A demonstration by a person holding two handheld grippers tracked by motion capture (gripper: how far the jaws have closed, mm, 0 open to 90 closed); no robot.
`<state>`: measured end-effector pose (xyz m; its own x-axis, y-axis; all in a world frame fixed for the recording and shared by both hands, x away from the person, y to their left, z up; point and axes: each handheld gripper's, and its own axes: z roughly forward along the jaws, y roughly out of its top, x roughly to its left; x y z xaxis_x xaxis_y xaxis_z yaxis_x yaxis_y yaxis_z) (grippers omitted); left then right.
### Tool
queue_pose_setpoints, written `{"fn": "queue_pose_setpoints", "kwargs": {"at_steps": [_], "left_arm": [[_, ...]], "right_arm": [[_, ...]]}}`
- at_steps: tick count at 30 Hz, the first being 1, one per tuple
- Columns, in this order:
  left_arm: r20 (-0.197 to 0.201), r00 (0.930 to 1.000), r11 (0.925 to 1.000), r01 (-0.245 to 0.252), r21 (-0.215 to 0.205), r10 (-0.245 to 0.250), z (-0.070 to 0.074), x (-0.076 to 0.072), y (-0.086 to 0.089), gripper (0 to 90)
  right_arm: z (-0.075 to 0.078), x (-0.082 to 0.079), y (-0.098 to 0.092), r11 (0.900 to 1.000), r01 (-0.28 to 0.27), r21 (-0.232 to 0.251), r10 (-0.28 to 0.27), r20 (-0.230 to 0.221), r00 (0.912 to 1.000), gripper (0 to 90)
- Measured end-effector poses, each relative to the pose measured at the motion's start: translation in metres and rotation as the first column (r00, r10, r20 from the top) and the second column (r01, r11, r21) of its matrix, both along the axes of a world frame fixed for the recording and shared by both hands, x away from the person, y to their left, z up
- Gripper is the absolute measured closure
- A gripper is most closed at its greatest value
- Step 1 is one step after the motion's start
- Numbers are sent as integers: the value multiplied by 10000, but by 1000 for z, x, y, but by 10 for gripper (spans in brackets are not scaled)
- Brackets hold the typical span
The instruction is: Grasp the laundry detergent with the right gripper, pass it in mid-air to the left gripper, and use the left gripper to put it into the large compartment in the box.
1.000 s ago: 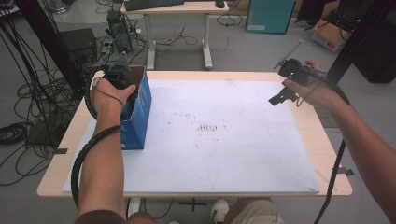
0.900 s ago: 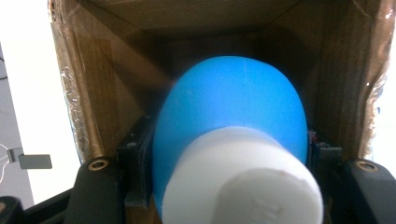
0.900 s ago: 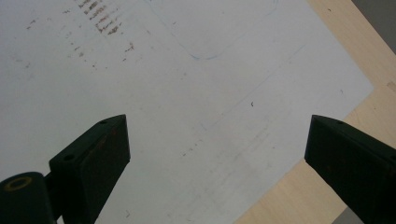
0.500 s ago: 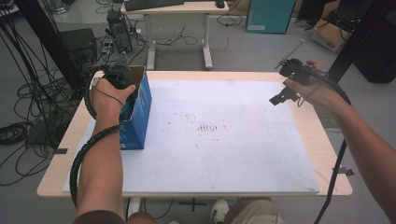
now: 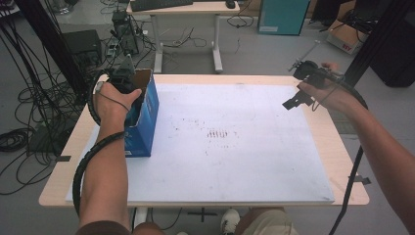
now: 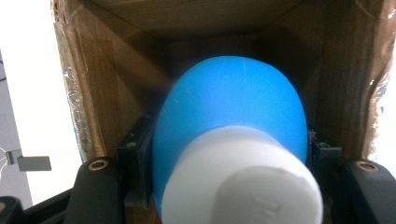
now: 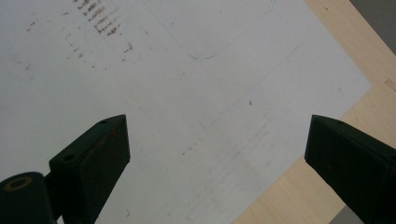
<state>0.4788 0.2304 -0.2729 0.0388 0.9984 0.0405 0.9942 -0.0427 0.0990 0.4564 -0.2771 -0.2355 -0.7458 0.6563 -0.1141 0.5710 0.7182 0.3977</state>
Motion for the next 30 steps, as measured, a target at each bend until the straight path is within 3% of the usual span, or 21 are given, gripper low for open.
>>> {"fn": "queue_pose_setpoints", "kwargs": {"at_steps": [30], "left_arm": [[-85, 10000, 10000, 24, 24, -24, 0, 1, -1, 362]], "right_arm": [[2, 0, -1, 10000, 23, 33, -23, 42, 10000, 68]]}}
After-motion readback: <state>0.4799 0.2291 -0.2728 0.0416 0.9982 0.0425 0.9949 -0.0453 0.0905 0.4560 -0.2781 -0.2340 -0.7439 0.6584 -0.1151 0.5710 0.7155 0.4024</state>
